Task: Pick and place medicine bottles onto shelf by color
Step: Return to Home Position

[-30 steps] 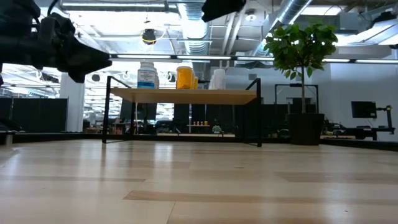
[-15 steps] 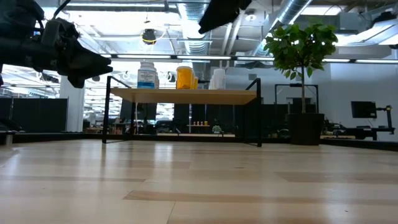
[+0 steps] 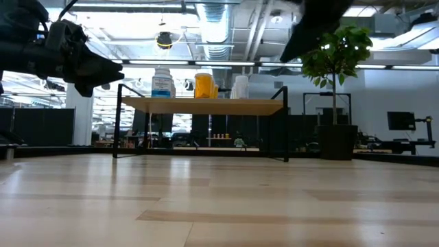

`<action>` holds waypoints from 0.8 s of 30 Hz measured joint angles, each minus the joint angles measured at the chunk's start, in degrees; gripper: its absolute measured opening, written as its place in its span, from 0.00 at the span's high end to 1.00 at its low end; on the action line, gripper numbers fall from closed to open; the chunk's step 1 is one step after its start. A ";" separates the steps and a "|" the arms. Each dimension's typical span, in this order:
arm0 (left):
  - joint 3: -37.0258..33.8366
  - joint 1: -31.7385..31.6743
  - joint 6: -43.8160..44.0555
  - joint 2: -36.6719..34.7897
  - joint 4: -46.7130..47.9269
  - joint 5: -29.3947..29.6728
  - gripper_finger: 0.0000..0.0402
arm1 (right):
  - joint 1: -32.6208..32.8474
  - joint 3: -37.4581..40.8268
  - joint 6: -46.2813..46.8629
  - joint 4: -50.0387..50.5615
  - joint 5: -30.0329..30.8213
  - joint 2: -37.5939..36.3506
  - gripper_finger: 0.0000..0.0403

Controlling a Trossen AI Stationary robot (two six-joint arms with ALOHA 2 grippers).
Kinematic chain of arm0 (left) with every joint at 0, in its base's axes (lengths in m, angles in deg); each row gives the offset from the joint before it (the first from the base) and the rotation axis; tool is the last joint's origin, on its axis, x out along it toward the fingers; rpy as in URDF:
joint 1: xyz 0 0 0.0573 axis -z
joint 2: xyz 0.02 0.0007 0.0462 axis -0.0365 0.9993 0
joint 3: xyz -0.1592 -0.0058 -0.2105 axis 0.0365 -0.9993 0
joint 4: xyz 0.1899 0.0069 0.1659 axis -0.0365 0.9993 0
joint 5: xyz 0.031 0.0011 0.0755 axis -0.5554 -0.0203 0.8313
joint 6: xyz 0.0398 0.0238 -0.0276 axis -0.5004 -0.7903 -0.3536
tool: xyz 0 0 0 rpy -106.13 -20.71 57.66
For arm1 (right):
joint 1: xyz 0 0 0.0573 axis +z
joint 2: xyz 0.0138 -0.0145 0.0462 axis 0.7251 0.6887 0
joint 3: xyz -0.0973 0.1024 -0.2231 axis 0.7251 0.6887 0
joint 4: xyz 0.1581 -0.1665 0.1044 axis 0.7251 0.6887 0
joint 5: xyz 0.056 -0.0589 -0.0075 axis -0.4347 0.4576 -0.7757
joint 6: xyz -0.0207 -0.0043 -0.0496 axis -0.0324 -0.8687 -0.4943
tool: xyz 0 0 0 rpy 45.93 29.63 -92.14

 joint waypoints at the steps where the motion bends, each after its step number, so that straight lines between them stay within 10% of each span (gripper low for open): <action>1: 0.00 0.00 0.00 0.08 -0.19 -0.08 0.65 | 0.20 2.67 1.07 -2.90 0.04 -2.71 0.43; 24: -0.04 0.00 0.11 0.01 -0.09 0.01 0.65 | 2.57 41.83 0.35 -30.51 4.92 -40.69 0.43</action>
